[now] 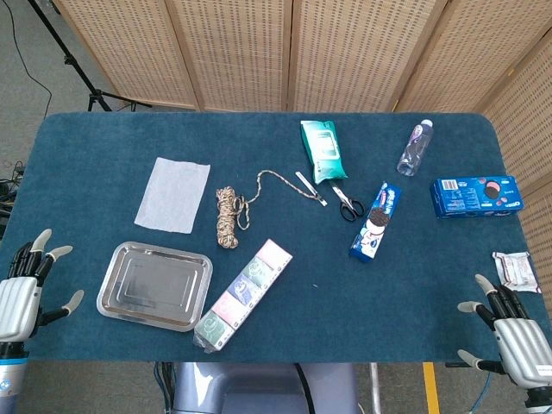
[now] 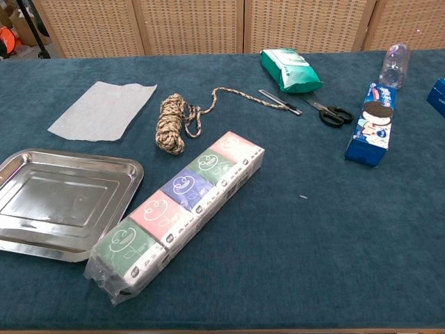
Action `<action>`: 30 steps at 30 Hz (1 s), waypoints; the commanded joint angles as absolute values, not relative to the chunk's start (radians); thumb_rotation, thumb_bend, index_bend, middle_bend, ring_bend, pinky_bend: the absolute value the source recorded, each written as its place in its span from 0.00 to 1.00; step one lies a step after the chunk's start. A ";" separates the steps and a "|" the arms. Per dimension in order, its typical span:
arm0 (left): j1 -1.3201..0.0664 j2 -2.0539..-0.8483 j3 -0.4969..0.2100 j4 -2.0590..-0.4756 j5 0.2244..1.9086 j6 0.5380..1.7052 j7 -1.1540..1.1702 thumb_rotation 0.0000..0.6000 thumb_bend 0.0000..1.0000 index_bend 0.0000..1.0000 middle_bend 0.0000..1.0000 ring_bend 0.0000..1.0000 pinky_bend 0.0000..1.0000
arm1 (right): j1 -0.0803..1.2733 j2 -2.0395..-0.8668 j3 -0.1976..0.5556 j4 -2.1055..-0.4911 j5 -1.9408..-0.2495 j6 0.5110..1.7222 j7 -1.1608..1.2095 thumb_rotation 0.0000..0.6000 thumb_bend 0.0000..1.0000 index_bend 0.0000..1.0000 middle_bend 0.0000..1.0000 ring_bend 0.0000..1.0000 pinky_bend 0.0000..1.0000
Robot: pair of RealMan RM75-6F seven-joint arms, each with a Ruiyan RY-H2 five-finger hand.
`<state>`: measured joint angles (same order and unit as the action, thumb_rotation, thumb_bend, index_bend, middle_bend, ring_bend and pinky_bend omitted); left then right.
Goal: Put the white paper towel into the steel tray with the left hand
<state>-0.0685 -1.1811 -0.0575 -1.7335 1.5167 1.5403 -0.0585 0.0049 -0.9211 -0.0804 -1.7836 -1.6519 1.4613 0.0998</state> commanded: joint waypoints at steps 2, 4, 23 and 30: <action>-0.068 -1.181 -0.058 -1.733 1.515 1.541 -0.056 1.00 0.24 0.23 0.00 0.00 0.02 | 0.004 -0.920 -0.081 -1.784 -1.653 1.464 0.101 1.00 0.09 0.31 0.00 0.00 0.00; -0.068 -1.181 -0.058 -1.733 1.517 1.541 -0.056 1.00 0.24 0.23 0.00 0.00 0.02 | 0.003 -0.919 -0.081 -1.784 -1.655 1.466 0.102 1.00 0.09 0.31 0.00 0.00 0.00; -0.073 -1.189 -0.051 -1.731 1.524 1.532 -0.046 1.00 0.24 0.23 0.00 0.00 0.02 | 0.003 -0.919 -0.080 -1.787 -1.652 1.467 0.099 1.00 0.08 0.31 0.00 0.00 0.00; -0.079 -1.198 -0.051 -1.729 1.517 1.517 -0.034 1.00 0.24 0.23 0.00 0.00 0.02 | 0.000 -0.917 -0.082 -1.788 -1.657 1.472 0.103 1.00 0.08 0.31 0.00 0.00 0.00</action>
<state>-0.0761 -1.1949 -0.0504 -1.7307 1.5216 1.5240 -0.0346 0.0005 -0.9166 -0.0819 -1.7873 -1.6571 1.4718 0.1033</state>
